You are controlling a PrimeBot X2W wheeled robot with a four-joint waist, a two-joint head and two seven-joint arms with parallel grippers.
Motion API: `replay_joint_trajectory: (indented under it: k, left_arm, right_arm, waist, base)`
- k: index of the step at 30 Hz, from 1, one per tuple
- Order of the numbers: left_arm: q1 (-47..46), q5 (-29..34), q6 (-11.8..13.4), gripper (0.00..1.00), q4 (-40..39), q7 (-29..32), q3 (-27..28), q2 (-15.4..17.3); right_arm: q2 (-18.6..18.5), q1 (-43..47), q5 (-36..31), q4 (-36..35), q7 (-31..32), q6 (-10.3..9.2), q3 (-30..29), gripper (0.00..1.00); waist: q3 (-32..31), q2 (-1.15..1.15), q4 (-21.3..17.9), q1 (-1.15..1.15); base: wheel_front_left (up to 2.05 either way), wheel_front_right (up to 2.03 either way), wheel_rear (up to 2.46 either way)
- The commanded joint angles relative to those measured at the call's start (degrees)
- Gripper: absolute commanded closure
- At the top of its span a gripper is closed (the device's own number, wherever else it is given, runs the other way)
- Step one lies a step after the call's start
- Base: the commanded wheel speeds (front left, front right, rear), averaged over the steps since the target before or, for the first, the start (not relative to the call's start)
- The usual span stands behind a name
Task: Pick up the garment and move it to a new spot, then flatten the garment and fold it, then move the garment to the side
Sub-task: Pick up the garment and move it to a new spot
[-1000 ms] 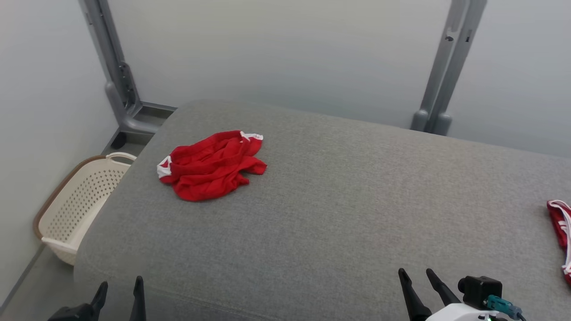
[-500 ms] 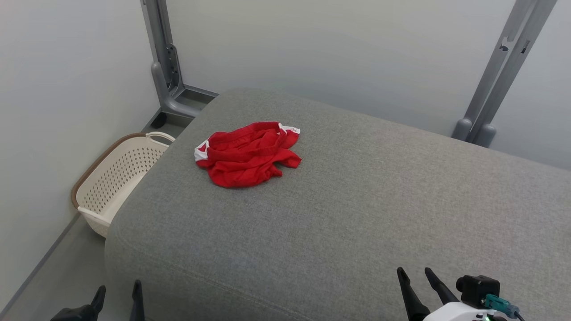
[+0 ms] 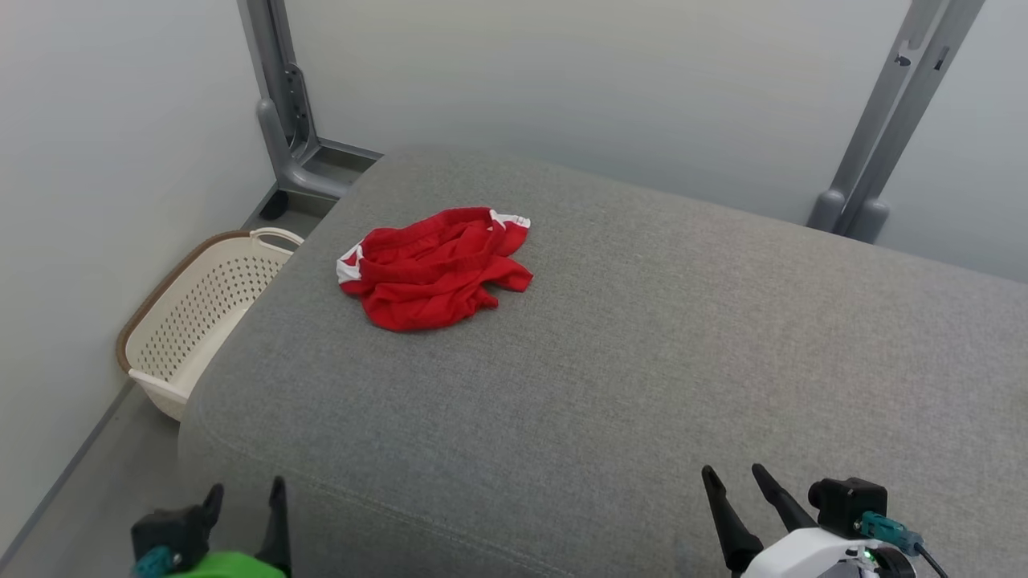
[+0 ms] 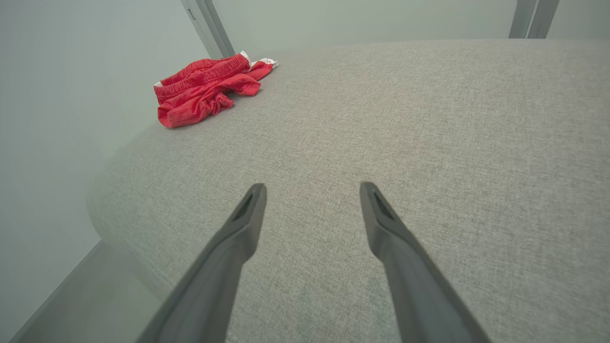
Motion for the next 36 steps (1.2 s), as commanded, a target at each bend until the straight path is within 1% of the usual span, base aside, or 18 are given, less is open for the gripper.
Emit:
replay_joint_trajectory:
  k: [1,5,10,11,13,14,15,19,23,29,34,36]
  left_arm:
    - [-2.73,-0.01,-0.98,0.0,1.11,0.87,-0.68,-0.63]
    - [-11.43,1.02,-4.22,0.0,4.89,4.28,-3.43,-2.04]
    - [-24.08,1.68,-8.5,0.0,12.49,8.55,-5.53,-3.7]
    - [-26.52,1.73,-9.05,0.0,14.09,9.5,-5.6,-3.83]
    - [-31.5,2.07,-10.44,0.0,17.09,11.03,-5.92,-3.97]
    - [-31.5,2.07,-10.44,0.0,17.09,11.03,-5.92,-3.97]
    - [-33.67,2.05,-11.26,0.0,18.73,12.14,-6.27,-4.22]
    - [-42.24,2.32,-14.07,0.0,23.65,15.53,-6.71,-3.59]
    - [-48.94,2.44,-16.65,0.0,28.05,19.68,-7.52,-2.93]
    - [-56.16,3.39,-18.18,0.0,33.11,24.96,-9.21,-2.56]
    - [-60.39,4.13,-18.64,0.0,36.98,28.51,-10.46,-2.62]
    - [-61.21,3.81,-18.54,0.0,38.11,28.78,-10.36,-2.88]
  right_arm:
    - [-0.21,-0.59,-0.55,-0.58,0.35,-0.02,-0.08,0.0]
    - [-0.2,-1.41,-2.34,-3.37,2.18,-0.02,-0.14,0.0]
    - [-0.21,-2.33,-5.09,-7.31,5.1,-0.02,-0.79,0.0]
    - [-0.21,-2.55,-5.68,-8.18,5.75,-0.02,-0.63,0.0]
    - [-0.2,-2.92,-6.71,-10.06,6.87,-0.02,-0.78,0.0]
    - [-0.2,-2.92,-6.71,-10.06,6.87,-0.02,-0.78,0.0]
    - [-0.21,-2.92,-7.21,-10.86,7.36,-0.02,-1.14,0.0]
    - [-0.18,-3.34,-9.1,-14.35,9.4,-0.02,-1.4,0.0]
    - [-0.19,-3.25,-10.35,-17.01,10.67,-0.02,-1.8,0.0]
    - [-0.17,-3.09,-11.15,-20.19,11.63,-0.02,-2.19,0.0]
    - [-0.17,-4.05,-11.31,-22.06,11.59,-0.02,-1.81,0.0]
    - [-0.16,-4.33,-11.11,-22.21,11.36,-0.02,-1.78,0.0]
  waist:
    - [1.56,0.0,-1.28,0.0]
    - [5.16,0.0,-3.11,0.0]
    - [9.89,0.0,-6.56,0.0]
    - [10.8,0.0,-7.49,0.0]
    - [12.76,0.0,-9.25,0.0]
    - [12.76,0.0,-9.25,0.0]
    - [13.56,0.0,-9.98,0.0]
    - [17.43,0.0,-13.28,0.0]
    - [20.6,0.0,-15.8,0.0]
    - [24.39,0.0,-18.3,0.0]
    - [27.57,0.0,-20.13,0.0]
    - [28.24,0.0,-20.54,0.0]
  base:
    - [0.0,0.0,0.0]
    - [0.0,0.0,0.0]
    - [0.0,0.0,0.0]
    - [0.0,0.0,0.0]
    - [0.0,0.0,0.0]
    - [0.0,0.0,0.0]
    - [0.0,0.0,0.0]
    - [0.0,0.0,0.0]
    - [0.0,0.0,0.0]
    - [0.0,0.0,0.0]
    - [0.0,0.0,0.0]
    - [0.0,0.0,0.0]
